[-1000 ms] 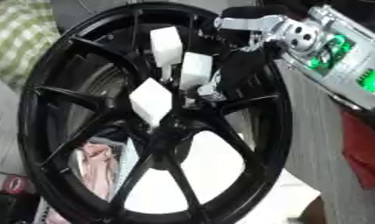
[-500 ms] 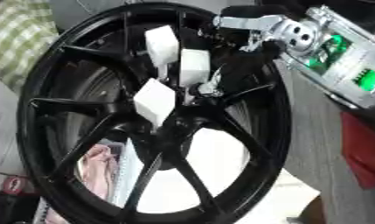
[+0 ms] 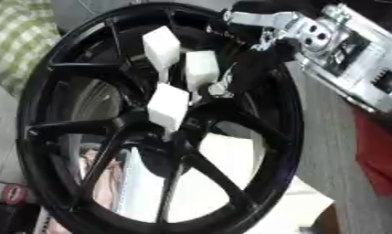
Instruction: Pull the pin out of the wheel hub.
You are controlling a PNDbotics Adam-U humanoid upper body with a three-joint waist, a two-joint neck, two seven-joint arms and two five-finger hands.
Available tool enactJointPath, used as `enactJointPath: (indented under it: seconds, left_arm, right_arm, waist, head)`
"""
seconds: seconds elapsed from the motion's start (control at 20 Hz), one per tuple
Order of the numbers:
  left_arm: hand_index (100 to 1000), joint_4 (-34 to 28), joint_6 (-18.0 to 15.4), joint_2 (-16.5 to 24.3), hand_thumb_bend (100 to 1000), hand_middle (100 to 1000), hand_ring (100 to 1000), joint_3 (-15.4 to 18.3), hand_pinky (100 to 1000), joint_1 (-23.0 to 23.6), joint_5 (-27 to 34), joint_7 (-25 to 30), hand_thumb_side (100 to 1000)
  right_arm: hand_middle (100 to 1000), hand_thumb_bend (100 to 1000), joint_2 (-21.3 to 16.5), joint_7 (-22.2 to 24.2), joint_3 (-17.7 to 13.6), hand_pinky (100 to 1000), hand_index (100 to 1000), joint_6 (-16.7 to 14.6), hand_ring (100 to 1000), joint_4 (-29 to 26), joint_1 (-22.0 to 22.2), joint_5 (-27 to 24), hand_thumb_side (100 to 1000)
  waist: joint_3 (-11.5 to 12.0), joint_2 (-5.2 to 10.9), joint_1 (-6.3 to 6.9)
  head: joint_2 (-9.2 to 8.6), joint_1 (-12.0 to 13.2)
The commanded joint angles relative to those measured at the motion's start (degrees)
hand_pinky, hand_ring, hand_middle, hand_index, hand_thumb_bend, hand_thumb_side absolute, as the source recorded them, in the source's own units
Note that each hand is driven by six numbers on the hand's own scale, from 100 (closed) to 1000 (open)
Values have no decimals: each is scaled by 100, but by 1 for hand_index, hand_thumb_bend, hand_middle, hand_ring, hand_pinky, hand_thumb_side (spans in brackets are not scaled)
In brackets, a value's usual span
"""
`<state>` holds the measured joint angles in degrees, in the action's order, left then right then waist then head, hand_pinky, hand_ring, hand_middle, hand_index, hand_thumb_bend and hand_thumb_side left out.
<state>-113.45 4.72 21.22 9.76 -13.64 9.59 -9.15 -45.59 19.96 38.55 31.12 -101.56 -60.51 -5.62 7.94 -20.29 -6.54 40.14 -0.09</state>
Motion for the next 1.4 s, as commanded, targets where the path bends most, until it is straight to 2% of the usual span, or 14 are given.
enactJointPath:
  seconds: [0.05, 0.35, 0.5, 0.7, 1.05, 1.2, 1.4]
  left_arm:
    - [753, -109, 3, 89, 100, 542, 566, 37, 705, -30, 21, 10, 829]
    - [753, -102, 7, 95, 100, 543, 568, 51, 705, -21, 33, -5, 828]
    - [753, -102, 8, 97, 100, 543, 569, 52, 706, -19, 37, -8, 827]
    - [754, -102, 7, 100, 100, 544, 570, 53, 706, -16, 41, -9, 827]
    - [754, -102, 10, 105, 100, 544, 571, 60, 706, -14, 45, -20, 826]
    - [754, -104, 16, 100, 100, 545, 573, 77, 707, -17, 56, -35, 824]
    - [754, -111, 17, 107, 100, 544, 573, 88, 707, -25, 60, -50, 822]
  right_arm:
    - [511, 417, -84, -148, -189, 790, 596, -55, 725, -148, -120, -159, 100]
    - [467, 391, -143, -422, -338, 784, 552, -107, 696, -297, -97, -474, 100]
    - [427, 407, -176, -519, -374, 776, 526, -92, 675, -347, -88, -560, 101]
    - [359, 419, -202, -610, -381, 769, 494, -85, 640, -375, -98, -566, 184]
    - [343, 421, -282, -776, -520, 767, 485, -162, 632, -466, -41, -655, 202]
    - [339, 421, -421, -947, -785, 773, 483, -294, 621, -480, 149, -827, 199]
    - [339, 416, -650, -1264, -1298, 780, 486, -424, 615, -486, 585, -1143, 169]
  waist:
    - [-6, 173, 27]
    - [-20, 228, 10]
    - [-19, 248, 1]
    - [-16, 261, -6]
    - [-20, 279, -14]
    - [-62, 322, -14]
    - [-76, 335, -6]
  head:
    - [-43, 22]
    - [-54, 47]
    - [-63, 54]
    - [-80, 63]
    - [-98, 89]
    - [-207, 200]
    - [-244, 225]
